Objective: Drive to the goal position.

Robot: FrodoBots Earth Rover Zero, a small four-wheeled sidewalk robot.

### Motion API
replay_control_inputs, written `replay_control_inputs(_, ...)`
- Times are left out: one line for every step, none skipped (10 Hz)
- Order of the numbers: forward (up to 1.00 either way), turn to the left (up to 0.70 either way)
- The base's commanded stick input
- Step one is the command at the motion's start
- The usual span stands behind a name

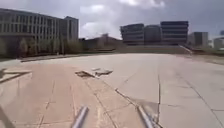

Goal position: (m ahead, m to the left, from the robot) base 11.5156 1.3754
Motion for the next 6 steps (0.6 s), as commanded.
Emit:
replay_control_inputs(1.00,-0.36)
replay_control_inputs(1.00,-0.36)
replay_control_inputs(1.00,-0.36)
replay_control_inputs(1.00,-0.36)
replay_control_inputs(1.00,-0.36)
replay_control_inputs(1.00,-0.36)
